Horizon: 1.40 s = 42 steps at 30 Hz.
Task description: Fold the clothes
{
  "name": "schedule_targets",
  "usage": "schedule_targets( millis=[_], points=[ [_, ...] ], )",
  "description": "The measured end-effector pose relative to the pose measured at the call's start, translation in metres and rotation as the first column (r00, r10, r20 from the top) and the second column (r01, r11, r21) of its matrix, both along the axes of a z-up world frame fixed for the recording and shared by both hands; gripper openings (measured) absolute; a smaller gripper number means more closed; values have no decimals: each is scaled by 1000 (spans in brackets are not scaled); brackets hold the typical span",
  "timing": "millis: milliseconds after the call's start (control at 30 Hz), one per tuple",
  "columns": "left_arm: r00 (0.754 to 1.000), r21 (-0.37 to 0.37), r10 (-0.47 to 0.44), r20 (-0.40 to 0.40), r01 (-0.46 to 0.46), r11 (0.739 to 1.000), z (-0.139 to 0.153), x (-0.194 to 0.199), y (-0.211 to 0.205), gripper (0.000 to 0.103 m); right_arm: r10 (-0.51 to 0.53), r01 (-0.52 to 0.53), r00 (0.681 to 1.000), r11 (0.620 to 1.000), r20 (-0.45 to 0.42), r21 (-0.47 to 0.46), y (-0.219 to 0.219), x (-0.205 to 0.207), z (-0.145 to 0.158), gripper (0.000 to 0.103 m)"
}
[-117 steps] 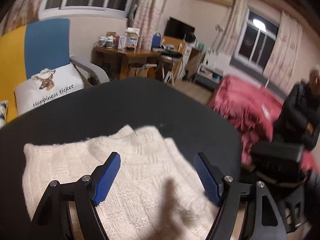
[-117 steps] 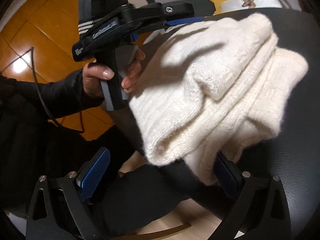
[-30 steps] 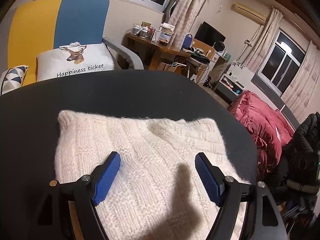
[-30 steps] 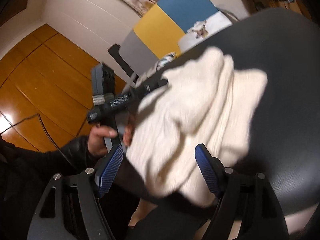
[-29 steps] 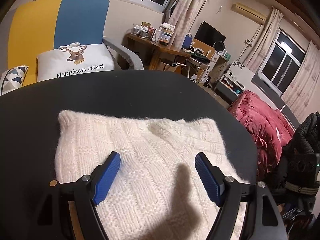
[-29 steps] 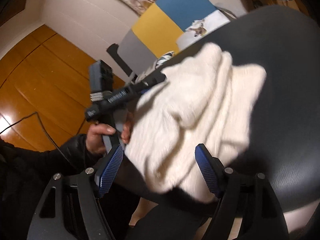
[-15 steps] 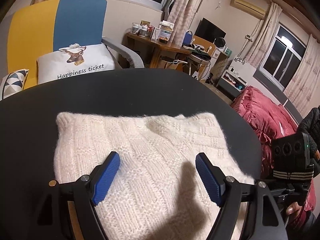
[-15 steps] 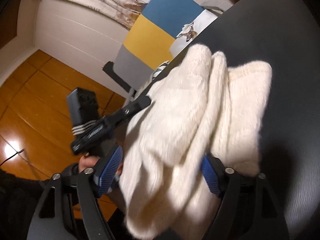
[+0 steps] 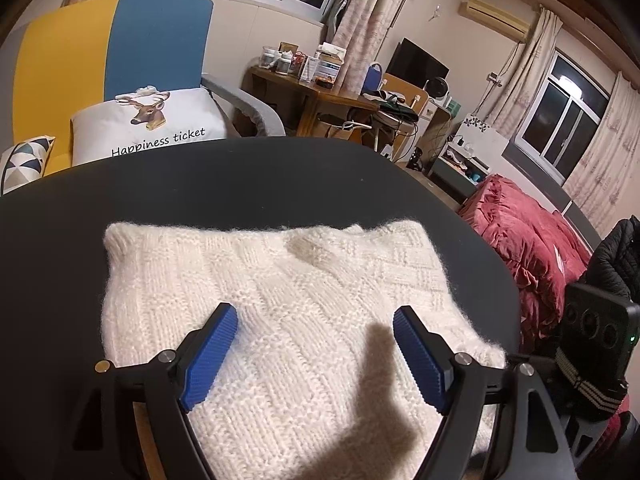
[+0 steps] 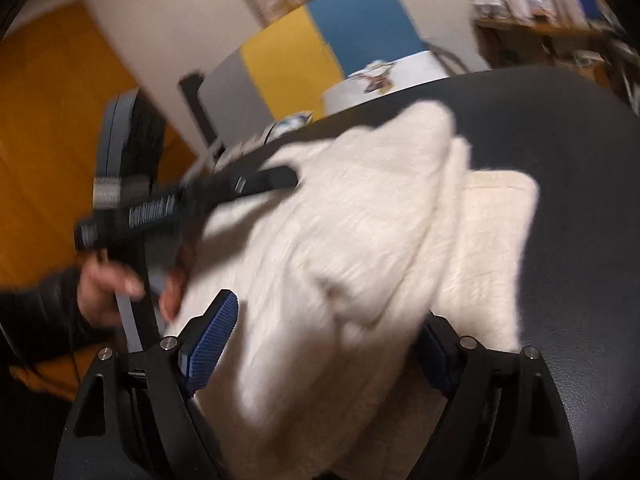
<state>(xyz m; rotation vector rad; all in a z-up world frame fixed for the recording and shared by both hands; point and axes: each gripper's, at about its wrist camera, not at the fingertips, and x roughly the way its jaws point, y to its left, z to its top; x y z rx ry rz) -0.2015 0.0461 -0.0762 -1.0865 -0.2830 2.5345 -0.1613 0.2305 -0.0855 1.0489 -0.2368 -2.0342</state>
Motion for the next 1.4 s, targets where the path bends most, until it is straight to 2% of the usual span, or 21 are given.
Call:
schedule_targets(
  millis=[33,67,233,300,367,400,567,667,767,833,900,933,967,1067,1100,1167,1200,1300,1400],
  points=[
    [1000,0,1,0,-1,1000,0,1,0,82,8,-7,1000,999,20,-36,2,-2,-2,98],
    [1000,-1,1,1,-1,1000,-1,1,0,82,7,-4,999,997,45,-74,5,-5,-3,100],
    [1000,-5,-4,4,4,1000,-1,0,0,82,26,32,973,969,230,-246,23,-25,-10,101],
    [1000,-4,-2,5,2,1000,-1,1,0,82,5,54,970,971,245,-233,26,-27,-9,98],
    [1000,-3,-1,6,1,1000,-1,2,1,82,-33,78,971,980,235,-183,26,-27,-8,50],
    [1000,-2,-1,7,1,1000,-1,2,1,82,-62,94,973,987,221,-134,25,-26,-6,21],
    [1000,5,2,3,-2,1000,2,5,-1,82,-96,112,978,991,187,-75,18,-23,-2,21],
    [1000,77,10,6,-11,997,12,7,-9,82,-103,107,988,994,112,-28,10,-18,12,21],
    [1000,167,8,-13,-6,986,34,4,-14,81,-97,98,995,995,11,-36,9,-18,45,20],
    [996,190,-8,-93,25,981,57,4,-11,81,-106,102,992,993,-71,-62,12,-24,75,20],
    [989,180,-27,-147,53,982,68,4,-5,82,-112,106,984,993,-136,-49,17,-30,90,20],
    [989,167,-35,-141,59,984,67,1,-1,82,-125,121,983,992,-136,-38,23,-34,89,20],
    [991,151,-43,-123,62,987,62,-3,2,82,-149,149,984,989,-96,-16,29,-40,76,20],
    [999,137,-52,2,51,989,27,-12,6,82,-222,217,973,973,57,83,46,-43,18,20],
    [998,131,-44,36,39,991,14,-12,6,81,-235,230,967,971,102,58,53,-40,0,20],
    [999,140,-33,16,31,990,6,-4,2,81,-260,274,952,959,163,-73,71,-33,-15,20],
    [999,147,-33,-3,33,989,6,1,-1,81,-256,276,950,956,177,-100,73,-31,-18,20],
    [1000,152,-18,12,16,988,7,12,-15,81,-166,195,963,973,213,-123,57,-28,-22,20],
    [999,156,33,34,-38,987,8,34,-49,81,-28,48,977,994,210,-95,23,-11,-19,20]
  ],
)
